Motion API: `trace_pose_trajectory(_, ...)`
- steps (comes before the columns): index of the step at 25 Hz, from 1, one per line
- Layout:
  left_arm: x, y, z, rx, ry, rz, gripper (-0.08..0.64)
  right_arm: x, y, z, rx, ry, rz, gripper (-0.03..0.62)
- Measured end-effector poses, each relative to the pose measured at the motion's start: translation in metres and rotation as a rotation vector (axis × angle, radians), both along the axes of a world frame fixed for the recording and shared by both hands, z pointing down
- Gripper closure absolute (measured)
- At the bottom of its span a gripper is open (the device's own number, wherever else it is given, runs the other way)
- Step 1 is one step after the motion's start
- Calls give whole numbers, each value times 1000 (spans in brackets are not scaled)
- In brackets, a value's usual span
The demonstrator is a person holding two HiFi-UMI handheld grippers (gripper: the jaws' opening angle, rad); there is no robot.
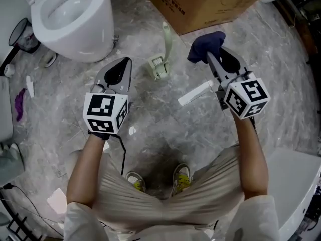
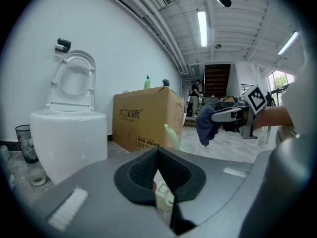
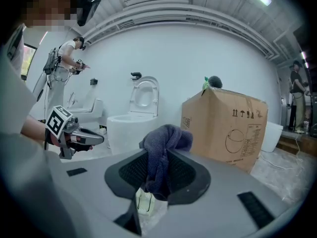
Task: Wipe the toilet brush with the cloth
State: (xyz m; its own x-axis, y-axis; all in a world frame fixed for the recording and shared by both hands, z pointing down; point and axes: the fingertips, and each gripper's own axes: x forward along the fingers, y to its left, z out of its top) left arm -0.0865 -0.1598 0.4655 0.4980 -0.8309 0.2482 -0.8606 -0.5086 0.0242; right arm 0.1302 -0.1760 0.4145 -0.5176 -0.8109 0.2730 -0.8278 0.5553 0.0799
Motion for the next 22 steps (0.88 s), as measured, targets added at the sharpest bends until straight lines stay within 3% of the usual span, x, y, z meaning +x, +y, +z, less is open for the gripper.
trace_pose_trajectory(22, 7, -1, 4, -21, 9, 9, 558, -8, 3, 6, -18, 46, -26, 486)
